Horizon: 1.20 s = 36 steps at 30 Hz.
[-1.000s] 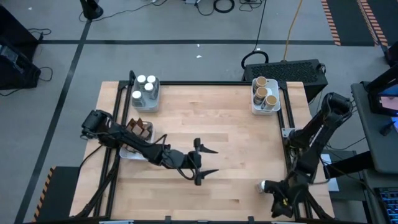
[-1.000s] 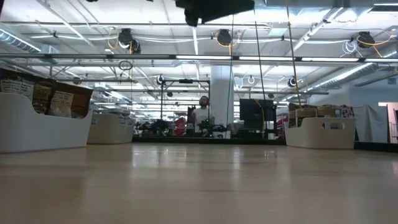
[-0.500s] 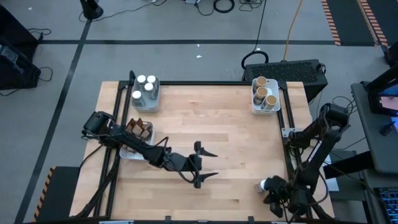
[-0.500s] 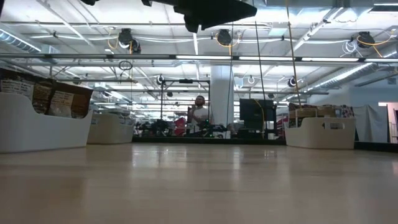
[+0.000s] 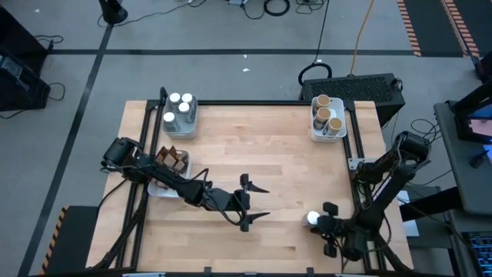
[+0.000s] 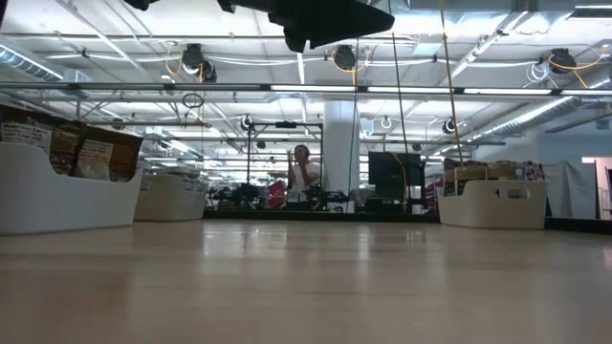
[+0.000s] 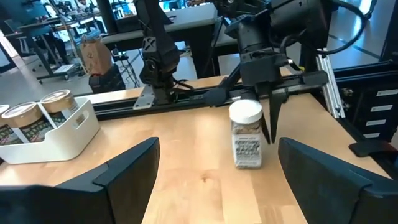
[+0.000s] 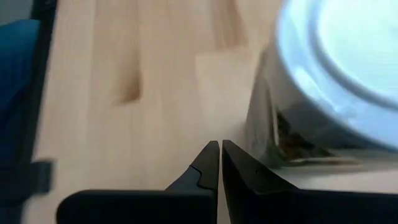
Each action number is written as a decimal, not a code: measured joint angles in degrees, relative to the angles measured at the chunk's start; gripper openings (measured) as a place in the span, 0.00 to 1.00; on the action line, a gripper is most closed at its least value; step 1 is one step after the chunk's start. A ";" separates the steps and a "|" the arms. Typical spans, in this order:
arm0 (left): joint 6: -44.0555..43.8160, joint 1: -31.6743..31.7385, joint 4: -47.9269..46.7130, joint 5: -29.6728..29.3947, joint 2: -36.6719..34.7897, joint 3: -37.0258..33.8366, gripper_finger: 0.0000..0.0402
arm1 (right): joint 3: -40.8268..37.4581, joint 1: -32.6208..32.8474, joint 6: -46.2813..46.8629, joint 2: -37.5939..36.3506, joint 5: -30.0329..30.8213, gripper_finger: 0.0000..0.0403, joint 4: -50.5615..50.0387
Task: Sort spices by type
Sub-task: Put the white seasoning bottle into the gray bin
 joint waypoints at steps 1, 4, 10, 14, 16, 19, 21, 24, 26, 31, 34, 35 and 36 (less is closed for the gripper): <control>0.02 0.13 0.00 0.00 0.00 0.00 0.82 | 0.00 -1.24 -2.38 0.00 0.38 0.00 0.25; -0.03 0.53 -0.14 0.00 0.00 0.00 0.82 | 0.00 -5.24 -9.82 0.00 0.65 0.00 1.85; -0.33 0.94 -1.62 0.00 0.00 -0.02 0.82 | 0.00 -14.34 -24.57 -0.01 0.44 0.00 4.84; -0.33 1.13 -1.64 -0.13 0.00 -0.02 0.82 | -0.94 -20.39 -33.46 -0.04 -2.49 0.00 8.32; -0.74 1.53 -1.86 -0.28 0.00 -0.02 0.82 | -3.38 -23.96 -37.80 -0.04 -7.16 0.00 14.27; -4.04 2.97 -4.41 -0.47 0.00 -0.02 0.82 | -8.46 -30.00 -43.02 -0.04 -14.22 0.00 24.82; -6.76 4.16 -7.01 -0.50 0.00 -0.04 0.82 | -10.89 -33.98 -46.16 -0.04 -16.82 0.00 29.59; -9.55 6.10 -10.43 -0.50 0.00 -0.04 0.82 | -12.92 -39.38 -52.12 -0.04 -20.58 0.00 34.82; -10.44 7.49 -12.18 -0.50 0.00 -0.05 0.82 | -13.31 -42.53 -56.02 -0.04 -23.02 0.00 37.20; -10.80 11.23 -13.87 -0.02 0.00 -0.07 0.82 | -13.31 -50.65 -64.88 -0.04 -28.89 0.00 43.58; -10.65 13.52 -14.38 0.08 0.00 -0.07 0.82 | -13.31 -55.43 -68.76 -0.04 -32.58 0.00 46.77; -10.41 14.30 -14.57 0.11 0.00 -0.07 0.82 | -13.31 -56.81 -69.92 -0.04 -33.86 0.00 47.58; -10.43 15.10 -14.62 0.14 0.00 -0.07 0.82 | -13.31 -58.19 -71.00 -0.04 -35.14 0.00 48.33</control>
